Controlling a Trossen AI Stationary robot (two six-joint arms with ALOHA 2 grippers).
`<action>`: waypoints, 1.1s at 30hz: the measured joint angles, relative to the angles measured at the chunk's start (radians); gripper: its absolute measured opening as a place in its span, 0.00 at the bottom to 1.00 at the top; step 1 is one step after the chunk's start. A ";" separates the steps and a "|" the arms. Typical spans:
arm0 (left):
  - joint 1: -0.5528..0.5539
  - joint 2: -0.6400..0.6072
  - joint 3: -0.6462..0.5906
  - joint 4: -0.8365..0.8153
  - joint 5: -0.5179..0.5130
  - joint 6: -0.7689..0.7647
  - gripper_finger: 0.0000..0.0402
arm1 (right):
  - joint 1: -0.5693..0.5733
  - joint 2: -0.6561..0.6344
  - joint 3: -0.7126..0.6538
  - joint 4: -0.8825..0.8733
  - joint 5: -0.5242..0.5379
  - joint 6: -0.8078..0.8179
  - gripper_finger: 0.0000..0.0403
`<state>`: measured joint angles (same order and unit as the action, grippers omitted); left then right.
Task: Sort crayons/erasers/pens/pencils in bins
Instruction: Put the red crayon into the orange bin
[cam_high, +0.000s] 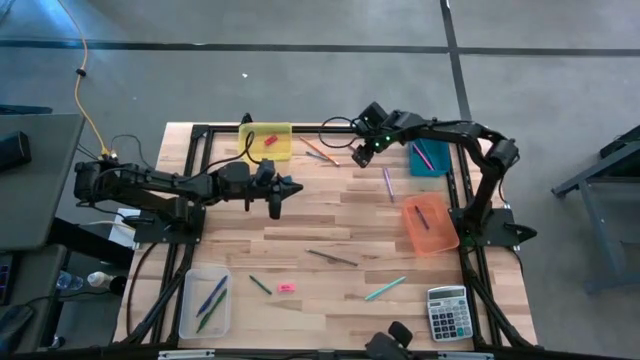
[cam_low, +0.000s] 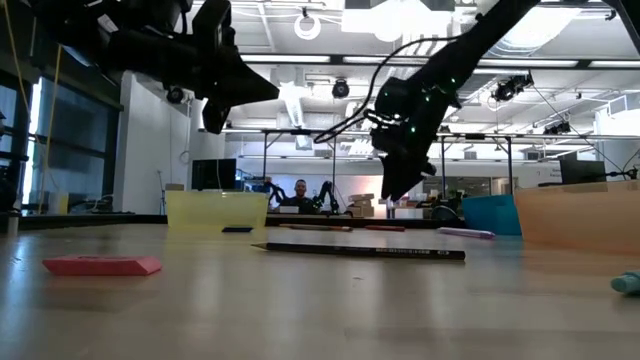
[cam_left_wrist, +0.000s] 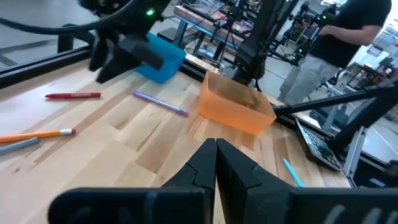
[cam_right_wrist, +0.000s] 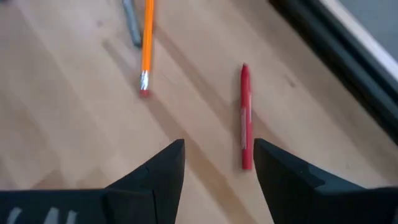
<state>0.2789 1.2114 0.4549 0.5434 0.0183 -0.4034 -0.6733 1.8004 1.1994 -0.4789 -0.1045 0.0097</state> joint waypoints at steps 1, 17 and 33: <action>-0.001 0.000 0.000 0.000 0.000 0.003 0.00 | 0.000 0.000 -0.018 0.035 0.013 0.008 0.45; -0.040 0.000 0.000 0.003 0.010 -0.055 0.00 | -0.008 0.148 -0.037 0.121 0.071 -0.014 0.39; 0.002 0.000 0.000 0.002 0.008 -0.057 0.00 | -0.021 0.153 0.005 -0.001 0.065 0.016 0.06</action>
<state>0.2811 1.2118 0.4549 0.5457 0.0266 -0.4606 -0.6947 1.9532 1.2046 -0.4803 -0.0393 0.0257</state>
